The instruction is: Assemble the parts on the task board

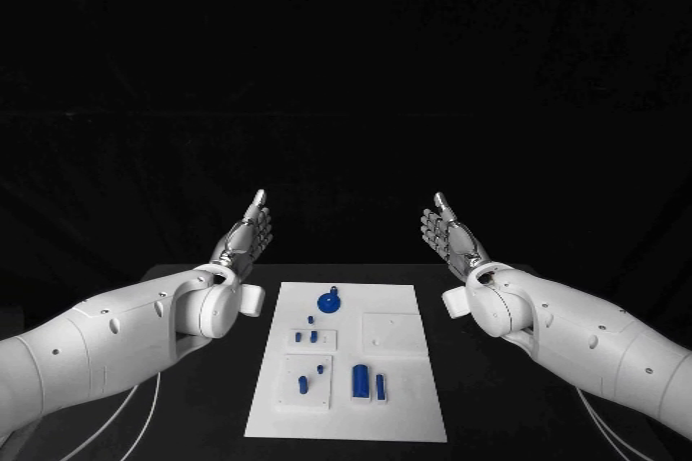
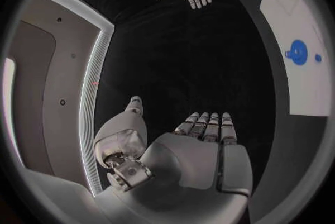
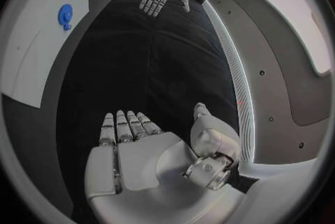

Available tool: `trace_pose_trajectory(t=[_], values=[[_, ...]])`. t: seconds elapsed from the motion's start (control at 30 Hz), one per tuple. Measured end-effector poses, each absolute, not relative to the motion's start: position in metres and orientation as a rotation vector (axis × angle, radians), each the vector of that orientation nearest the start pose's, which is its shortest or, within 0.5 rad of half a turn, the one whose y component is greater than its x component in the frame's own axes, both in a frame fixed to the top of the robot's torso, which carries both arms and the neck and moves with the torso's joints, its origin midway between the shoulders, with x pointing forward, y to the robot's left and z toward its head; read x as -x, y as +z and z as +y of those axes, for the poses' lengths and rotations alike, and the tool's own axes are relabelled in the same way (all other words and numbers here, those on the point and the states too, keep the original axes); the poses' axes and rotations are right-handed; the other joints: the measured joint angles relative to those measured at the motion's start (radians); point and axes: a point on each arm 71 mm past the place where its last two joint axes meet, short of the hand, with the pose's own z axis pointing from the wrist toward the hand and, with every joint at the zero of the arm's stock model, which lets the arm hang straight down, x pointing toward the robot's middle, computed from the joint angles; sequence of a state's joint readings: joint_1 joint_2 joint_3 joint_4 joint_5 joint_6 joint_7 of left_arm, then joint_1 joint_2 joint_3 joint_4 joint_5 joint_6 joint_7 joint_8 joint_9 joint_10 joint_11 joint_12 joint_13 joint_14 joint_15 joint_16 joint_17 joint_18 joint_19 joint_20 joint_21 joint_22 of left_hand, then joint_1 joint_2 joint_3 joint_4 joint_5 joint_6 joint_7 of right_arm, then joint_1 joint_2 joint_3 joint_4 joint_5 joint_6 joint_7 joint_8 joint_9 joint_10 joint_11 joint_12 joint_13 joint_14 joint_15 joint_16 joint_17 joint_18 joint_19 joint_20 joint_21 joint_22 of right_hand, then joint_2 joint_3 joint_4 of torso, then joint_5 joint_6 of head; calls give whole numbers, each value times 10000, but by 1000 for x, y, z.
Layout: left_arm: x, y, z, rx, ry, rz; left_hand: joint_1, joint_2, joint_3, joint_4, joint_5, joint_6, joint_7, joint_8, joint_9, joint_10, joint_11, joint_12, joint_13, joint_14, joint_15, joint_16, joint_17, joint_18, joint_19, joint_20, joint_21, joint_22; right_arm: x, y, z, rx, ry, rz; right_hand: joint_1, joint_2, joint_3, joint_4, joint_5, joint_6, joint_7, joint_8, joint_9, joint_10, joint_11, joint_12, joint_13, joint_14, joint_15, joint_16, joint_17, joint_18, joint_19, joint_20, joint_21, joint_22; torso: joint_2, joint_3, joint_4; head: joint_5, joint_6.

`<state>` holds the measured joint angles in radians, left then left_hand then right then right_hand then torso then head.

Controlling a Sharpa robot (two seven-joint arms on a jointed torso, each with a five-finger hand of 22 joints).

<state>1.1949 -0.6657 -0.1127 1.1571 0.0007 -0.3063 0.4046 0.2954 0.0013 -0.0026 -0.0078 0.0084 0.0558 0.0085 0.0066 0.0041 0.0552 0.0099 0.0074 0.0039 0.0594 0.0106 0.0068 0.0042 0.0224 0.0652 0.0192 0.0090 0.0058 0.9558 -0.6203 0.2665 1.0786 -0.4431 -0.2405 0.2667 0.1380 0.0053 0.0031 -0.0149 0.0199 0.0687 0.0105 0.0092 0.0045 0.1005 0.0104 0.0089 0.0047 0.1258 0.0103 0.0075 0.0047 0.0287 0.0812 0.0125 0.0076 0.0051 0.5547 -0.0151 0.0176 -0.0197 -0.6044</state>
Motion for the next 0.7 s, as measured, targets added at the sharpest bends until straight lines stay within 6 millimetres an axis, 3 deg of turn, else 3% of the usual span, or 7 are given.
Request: trace_pose_trajectory(t=[0.07,0.13,0.27,0.37,0.43,0.7], values=[[-530,-229,224,11573,-13392,13898,-764,-5,0,0,0,-154,-18,0,-7,-139,-33,0,-2,-156,-27,0,-3,1,-163,-54,0,-17,-536,-241,-226,-10035,12945,14433,-367,-14,-29,29,-13,-182,-29,0,-8,-263,-32,-25,-10,-330,-27,0,-5,-141,-214,-34,-1,-11,-41,56,-66,101,21],[-517,-232,215,11771,-13448,13803,-1426,-6,28,28,0,-243,-72,0,-8,-234,-80,0,-9,-265,-79,0,-16,1,-301,-122,0,-26,-526,-236,-216,-10071,13148,14261,-670,-28,-27,27,-83,-312,-55,-38,-11,-491,-51,-26,-19,-600,-51,0,-15,-149,-391,-66,-1,-18,-63,92,-100,151,35],[-493,-233,201,12072,-13430,13538,-2164,-8,28,28,-9,-365,-88,0,-23,-357,-95,0,-22,-382,-104,0,-17,2,-442,-154,-37,-35,-504,-231,-201,-10341,13362,13952,-1189,-44,-40,95,-136,-565,-83,-37,-29,-882,-90,-26,-31,-1091,-86,-32,-26,-150,-695,-118,-35,-30,-91,129,-149,190,42],[-479,-231,194,12213,-13298,13288,-2470,-6,28,27,-38,-400,-53,0,-27,-397,-66,0,-25,-454,-102,0,-28,3,-474,-159,-37,-42,-488,-229,-193,-10705,13364,13690,-1321,-54,-40,95,-164,-644,-105,-37,-35,-969,-105,-26,-36,-1208,-103,-40,-33,-152,-760,-123,-42,-39,-98,142,-162,195,43],[-472,-230,191,12273,-13172,13115,-2855,-16,28,27,-38,-508,-89,0,-27,-501,-99,-39,-25,-555,-101,0,-29,-151,-602,-181,-37,-45,-479,-228,-189,-10977,13273,13501,-1321,-54,-40,95,-164,-644,-105,-37,-36,-969,-105,-26,-38,-1208,-103,-40,-37,-152,-760,-123,-42,-42,-102,143,-167,196,43],[-462,-227,190,12305,-12629,12643,-2882,-9,28,27,-38,-508,-89,0,-26,-501,-98,-39,-24,-559,-104,0,-29,-150,-617,-195,-37,-49,-462,-227,-188,-11803,12705,12885,-1321,-54,-40,95,-163,-644,-105,-37,-36,-968,-105,-25,-38,-1212,-99,-40,-38,-150,-760,-123,-42,-42,-105,151,-175,196,44]])
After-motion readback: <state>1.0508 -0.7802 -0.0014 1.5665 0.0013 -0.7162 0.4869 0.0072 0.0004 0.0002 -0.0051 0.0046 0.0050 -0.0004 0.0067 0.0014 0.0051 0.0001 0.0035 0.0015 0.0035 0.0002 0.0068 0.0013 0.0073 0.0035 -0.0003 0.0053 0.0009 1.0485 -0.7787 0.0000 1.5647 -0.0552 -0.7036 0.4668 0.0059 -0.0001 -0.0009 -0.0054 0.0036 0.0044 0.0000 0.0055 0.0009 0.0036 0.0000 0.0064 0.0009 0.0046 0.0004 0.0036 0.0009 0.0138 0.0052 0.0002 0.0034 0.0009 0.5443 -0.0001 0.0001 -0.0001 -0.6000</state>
